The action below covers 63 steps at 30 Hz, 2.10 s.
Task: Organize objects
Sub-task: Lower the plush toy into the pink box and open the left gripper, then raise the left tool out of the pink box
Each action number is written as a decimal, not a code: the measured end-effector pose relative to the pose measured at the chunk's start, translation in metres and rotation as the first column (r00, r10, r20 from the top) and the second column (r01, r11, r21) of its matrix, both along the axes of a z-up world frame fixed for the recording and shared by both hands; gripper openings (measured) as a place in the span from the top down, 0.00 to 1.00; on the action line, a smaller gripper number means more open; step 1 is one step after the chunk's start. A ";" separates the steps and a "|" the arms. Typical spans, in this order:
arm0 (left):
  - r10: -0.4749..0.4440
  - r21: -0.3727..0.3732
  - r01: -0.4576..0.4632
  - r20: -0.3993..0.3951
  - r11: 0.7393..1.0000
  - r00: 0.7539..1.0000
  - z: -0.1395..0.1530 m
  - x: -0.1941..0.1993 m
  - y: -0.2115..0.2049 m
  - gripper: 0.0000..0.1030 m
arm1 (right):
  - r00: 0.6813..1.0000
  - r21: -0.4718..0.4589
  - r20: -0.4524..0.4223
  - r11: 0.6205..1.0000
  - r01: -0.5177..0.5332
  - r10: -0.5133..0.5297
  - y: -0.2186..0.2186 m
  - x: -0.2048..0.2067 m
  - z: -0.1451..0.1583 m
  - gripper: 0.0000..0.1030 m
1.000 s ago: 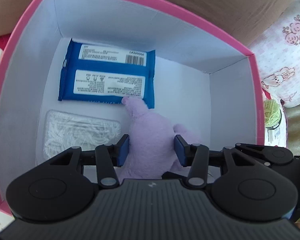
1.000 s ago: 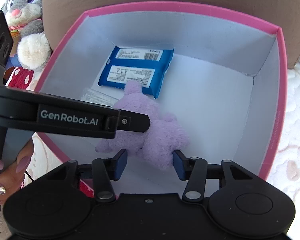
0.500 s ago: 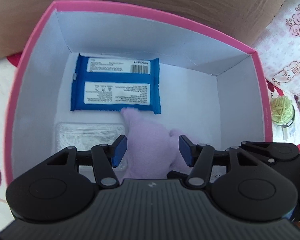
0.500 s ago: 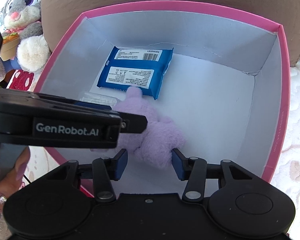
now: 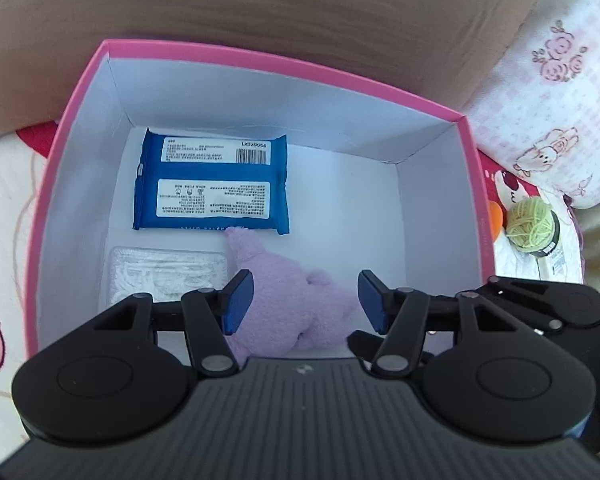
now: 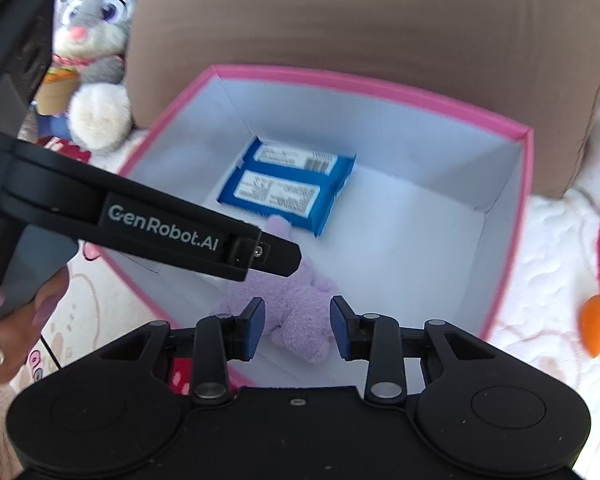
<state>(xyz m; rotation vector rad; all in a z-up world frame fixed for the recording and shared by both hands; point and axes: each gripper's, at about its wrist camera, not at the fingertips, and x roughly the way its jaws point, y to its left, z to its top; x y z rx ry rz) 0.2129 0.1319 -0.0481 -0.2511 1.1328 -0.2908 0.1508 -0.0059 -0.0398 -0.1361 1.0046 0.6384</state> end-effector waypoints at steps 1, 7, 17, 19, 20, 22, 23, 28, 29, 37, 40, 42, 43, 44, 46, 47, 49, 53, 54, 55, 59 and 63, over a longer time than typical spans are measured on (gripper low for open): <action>0.000 0.007 0.000 0.004 1.000 1.000 0.004 -0.003 0.000 0.45 | 1.000 0.007 0.013 1.000 -0.004 0.004 -0.004 -0.003 0.005 0.62; 0.009 0.095 -0.017 0.090 0.995 0.996 0.037 -0.029 -0.004 0.43 | 0.999 0.070 0.044 0.998 -0.003 0.000 -0.029 -0.018 0.031 0.61; -0.021 0.140 -0.004 0.175 0.990 0.984 0.091 -0.085 -0.024 0.40 | 0.994 0.059 0.101 0.998 -0.034 0.028 -0.049 -0.054 0.069 0.60; -0.020 0.144 -0.006 0.178 0.990 0.984 0.102 -0.095 -0.027 0.37 | 0.995 0.037 0.100 0.999 -0.034 0.030 -0.052 -0.061 0.076 0.59; -0.022 0.151 -0.006 0.182 0.989 0.983 0.108 -0.101 -0.029 0.33 | 0.996 0.024 0.087 0.999 -0.039 0.037 -0.054 -0.066 0.079 0.58; -0.049 0.178 0.012 0.204 0.984 0.978 0.116 -0.113 -0.035 0.24 | 0.997 0.012 0.063 0.999 -0.047 0.046 -0.058 -0.074 0.085 0.58; -0.064 0.194 0.022 0.214 0.981 0.975 0.119 -0.121 -0.038 0.21 | 0.997 0.011 0.058 0.999 -0.053 0.052 -0.060 -0.078 0.088 0.58; -0.094 0.217 0.045 0.219 0.975 0.971 0.132 -0.148 -0.046 0.18 | 0.994 0.002 0.067 0.996 -0.088 0.088 -0.072 -0.106 0.100 0.54; -0.099 0.211 0.053 0.214 0.976 0.972 0.133 -0.152 -0.047 0.18 | 0.993 0.000 0.070 0.995 -0.098 0.098 -0.074 -0.112 0.103 0.53; -0.114 0.203 0.081 0.155 0.976 0.981 0.132 -0.179 -0.056 0.11 | 0.994 0.024 0.040 0.995 -0.098 0.097 -0.097 -0.137 0.122 0.38; -0.076 0.191 0.052 0.121 0.980 0.990 0.125 -0.185 -0.057 0.11 | 0.997 0.008 0.050 0.998 -0.065 0.064 -0.108 -0.142 0.121 0.34; -0.086 0.195 0.063 0.111 0.979 0.990 0.122 -0.189 -0.061 0.11 | 0.998 0.016 0.050 0.999 -0.049 0.048 -0.118 -0.144 0.118 0.31; -0.097 0.203 0.073 0.107 0.976 0.990 0.120 -0.192 -0.065 0.11 | 0.998 0.022 0.046 0.999 -0.039 0.038 -0.123 -0.145 0.116 0.30; -0.108 0.211 0.085 0.102 0.974 0.989 0.118 -0.195 -0.070 0.11 | 0.999 0.027 0.042 0.999 -0.025 0.024 -0.127 -0.146 0.114 0.29; -0.128 0.214 0.107 0.091 0.971 0.988 0.115 -0.200 -0.079 0.11 | 0.999 0.037 0.035 0.999 -0.004 0.003 -0.137 -0.149 0.110 0.29; -0.135 0.208 0.116 0.083 0.971 0.987 0.113 -0.202 -0.083 0.11 | 0.999 0.039 0.034 0.999 0.005 -0.007 -0.142 -0.151 0.109 0.29; -0.155 0.192 0.140 0.062 0.971 0.986 0.110 -0.207 -0.092 0.11 | 0.999 0.046 0.048 0.999 0.020 -0.022 -0.154 -0.157 0.108 0.28; -0.191 0.137 0.186 0.030 0.973 0.981 0.108 -0.210 -0.111 0.11 | 0.994 0.054 0.085 0.996 0.065 -0.069 -0.179 -0.165 0.101 0.23; -0.199 0.128 0.194 0.026 0.973 0.980 0.108 -0.210 -0.117 0.11 | 0.993 0.053 0.084 0.995 0.080 -0.084 -0.185 -0.165 0.099 0.23; -0.207 0.122 0.202 0.024 0.972 0.978 0.108 -0.211 -0.123 0.11 | 0.992 0.056 0.076 0.994 0.095 -0.099 -0.192 -0.165 0.096 0.23; -0.248 0.105 0.245 0.015 0.964 0.969 0.108 -0.212 -0.144 0.11 | 0.990 0.035 0.060 0.992 0.125 -0.127 -0.216 -0.167 0.091 0.22; -0.277 0.049 0.278 -0.012 0.959 0.961 0.105 -0.205 -0.164 0.11 | 0.984 0.008 0.096 0.988 0.153 -0.153 -0.238 -0.168 0.092 0.19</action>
